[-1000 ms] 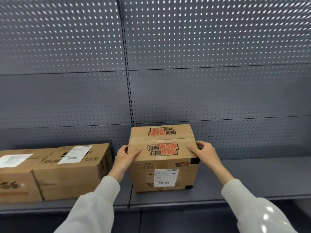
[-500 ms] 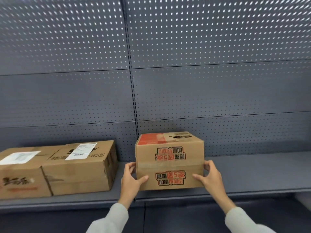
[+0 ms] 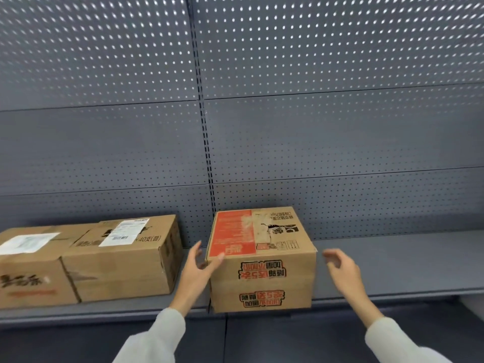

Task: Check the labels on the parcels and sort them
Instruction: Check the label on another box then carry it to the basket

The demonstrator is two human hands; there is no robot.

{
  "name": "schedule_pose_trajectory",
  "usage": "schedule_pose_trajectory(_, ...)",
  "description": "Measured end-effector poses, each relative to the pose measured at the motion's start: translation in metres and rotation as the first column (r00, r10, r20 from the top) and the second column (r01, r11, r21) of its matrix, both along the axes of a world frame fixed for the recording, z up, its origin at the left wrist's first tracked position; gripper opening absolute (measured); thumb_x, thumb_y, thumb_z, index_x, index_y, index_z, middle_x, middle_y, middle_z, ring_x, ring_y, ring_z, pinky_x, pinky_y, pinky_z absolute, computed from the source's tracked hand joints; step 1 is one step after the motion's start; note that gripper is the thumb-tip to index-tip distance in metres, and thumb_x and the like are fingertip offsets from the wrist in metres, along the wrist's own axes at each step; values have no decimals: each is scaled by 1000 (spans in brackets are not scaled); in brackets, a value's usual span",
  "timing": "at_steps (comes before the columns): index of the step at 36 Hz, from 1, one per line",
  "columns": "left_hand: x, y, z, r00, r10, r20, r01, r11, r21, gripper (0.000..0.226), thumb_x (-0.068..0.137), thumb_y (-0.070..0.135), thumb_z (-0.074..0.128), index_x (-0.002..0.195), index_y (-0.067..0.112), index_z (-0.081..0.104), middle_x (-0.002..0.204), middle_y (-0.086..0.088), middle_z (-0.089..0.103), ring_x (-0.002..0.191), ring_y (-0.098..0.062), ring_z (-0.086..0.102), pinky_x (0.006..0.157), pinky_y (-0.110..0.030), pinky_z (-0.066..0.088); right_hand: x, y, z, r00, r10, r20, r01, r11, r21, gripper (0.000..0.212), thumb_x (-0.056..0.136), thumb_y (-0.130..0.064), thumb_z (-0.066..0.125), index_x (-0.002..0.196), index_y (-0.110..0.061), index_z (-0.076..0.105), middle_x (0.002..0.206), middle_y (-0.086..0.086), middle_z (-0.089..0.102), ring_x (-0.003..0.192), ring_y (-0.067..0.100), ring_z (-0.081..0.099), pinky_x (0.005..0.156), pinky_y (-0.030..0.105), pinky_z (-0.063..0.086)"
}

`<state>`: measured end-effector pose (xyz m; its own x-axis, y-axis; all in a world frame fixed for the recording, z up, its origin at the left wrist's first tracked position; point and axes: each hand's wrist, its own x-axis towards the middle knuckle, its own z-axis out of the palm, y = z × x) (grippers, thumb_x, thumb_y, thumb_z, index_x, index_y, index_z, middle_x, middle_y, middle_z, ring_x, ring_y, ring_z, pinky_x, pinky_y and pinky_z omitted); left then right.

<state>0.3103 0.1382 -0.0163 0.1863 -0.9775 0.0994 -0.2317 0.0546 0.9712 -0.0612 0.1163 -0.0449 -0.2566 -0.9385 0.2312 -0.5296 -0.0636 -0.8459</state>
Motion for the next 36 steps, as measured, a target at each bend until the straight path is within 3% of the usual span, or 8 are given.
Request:
schedule_pose_trajectory(3, -6, -13, 16, 992, -9, 127, 27, 991, -134, 85, 81, 74, 67, 153, 45, 33, 159, 18, 35, 145, -12, 38, 117, -47, 37, 9, -6, 38, 997, -12, 74, 25, 984, -175, 27, 103, -10, 54, 126, -17, 64, 124, -4, 67, 117, 13, 59, 100, 31, 46)
schedule_pose_trajectory(6, -17, -27, 32, 906, -69, 419, 147, 976, -159, 86, 78, 84, 61, 152, 49, 35, 160, 28, 28, 149, -7, 26, 120, -54, 32, 24, -16, 67, 985, 141, -102, -160, 963, -216, 32, 105, -29, 52, 135, -24, 60, 133, -13, 62, 124, 6, 54, 103, 31, 45)
schedule_pose_trajectory(10, -30, -41, 44, 582, -177, 794, 281, 960, 8, 106, 65, 99, 52, 156, 50, 26, 168, 25, 13, 156, -10, 7, 121, -64, 17, 44, -27, 83, 820, 340, -460, -376, 927, 14, 58, 99, -65, 41, 151, -39, 42, 154, -23, 40, 143, 0, 33, 117, 38, 34)
schedule_pose_trajectory(14, -36, -53, 40, 397, -265, 879, 287, 945, 155, 111, 65, 98, 51, 159, 48, 18, 170, 20, 9, 157, -17, 5, 122, -63, 11, 59, -40, 85, 629, 444, -638, -368, 893, 260, 78, 91, -81, 30, 157, -39, 32, 165, -18, 22, 153, 7, 20, 121, 46, 25)
schedule_pose_trajectory(18, -36, -58, 35, 415, -265, 871, 261, 951, 165, 113, 62, 98, 52, 159, 50, 18, 169, 22, 12, 157, -16, 6, 121, -62, 21, 61, -48, 74, 635, 465, -617, -342, 885, 314, 82, 88, -85, 29, 156, -39, 34, 165, -22, 22, 154, 4, 11, 121, 47, 23)
schedule_pose_trajectory(28, -35, -63, 27, 413, -243, 878, 253, 956, 145, 113, 60, 102, 49, 157, 53, 19, 167, 28, 11, 156, -12, 5, 117, -57, 25, 62, -55, 60, 664, 338, -667, -329, 933, 145, 63, 96, -74, 31, 142, -37, 54, 150, -19, 48, 141, 5, 38, 106, 41, 44)
schedule_pose_trajectory(33, -34, -58, 27, 414, -231, 880, 261, 957, 128, 113, 59, 102, 48, 157, 53, 19, 167, 26, 12, 156, -12, 5, 117, -59, 26, 57, -57, 55, 661, 386, -643, -362, 915, 177, 62, 96, -74, 30, 148, -42, 44, 161, -19, 31, 150, 8, 24, 114, 45, 39)
schedule_pose_trajectory(36, -32, -54, 34, 535, -216, 817, 272, 959, 75, 103, 62, 100, 49, 152, 52, 35, 165, 24, 19, 155, -9, 6, 119, -62, 25, 53, -59, 56, 737, 386, -555, -370, 917, 147, 58, 95, -69, 43, 147, -43, 45, 167, -18, 14, 151, 13, 18, 115, 50, 36)
